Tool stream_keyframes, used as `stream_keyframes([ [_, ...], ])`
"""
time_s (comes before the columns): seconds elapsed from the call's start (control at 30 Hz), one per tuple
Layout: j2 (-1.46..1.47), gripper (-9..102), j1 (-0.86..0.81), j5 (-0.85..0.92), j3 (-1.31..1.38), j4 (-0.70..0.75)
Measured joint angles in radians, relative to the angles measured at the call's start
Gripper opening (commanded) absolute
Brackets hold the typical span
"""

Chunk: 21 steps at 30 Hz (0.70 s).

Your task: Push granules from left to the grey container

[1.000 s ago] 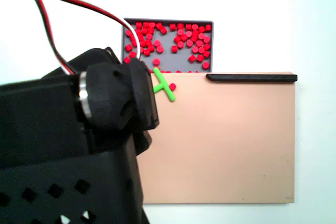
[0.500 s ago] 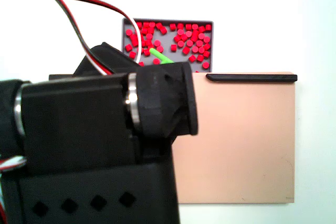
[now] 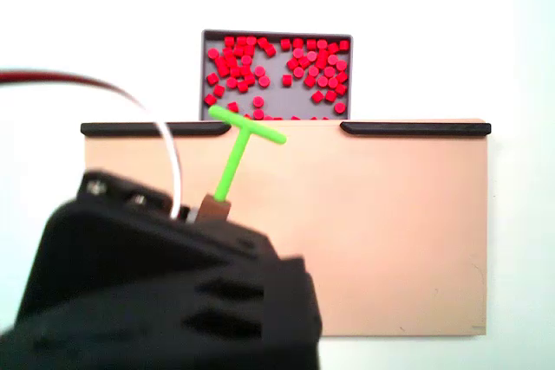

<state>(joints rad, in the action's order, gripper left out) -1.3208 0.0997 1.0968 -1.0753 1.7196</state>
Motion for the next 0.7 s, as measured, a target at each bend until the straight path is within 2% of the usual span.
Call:
stream_keyframes([
  [0.27, -0.397, 0, -0.011, 0.275, -0.537, -0.150],
  [0.4, -0.537, 0, -0.014, 0.351, -0.732, -0.236],
  [0.7, -0.537, 0, -0.049, 0.387, -0.793, -0.278],
])
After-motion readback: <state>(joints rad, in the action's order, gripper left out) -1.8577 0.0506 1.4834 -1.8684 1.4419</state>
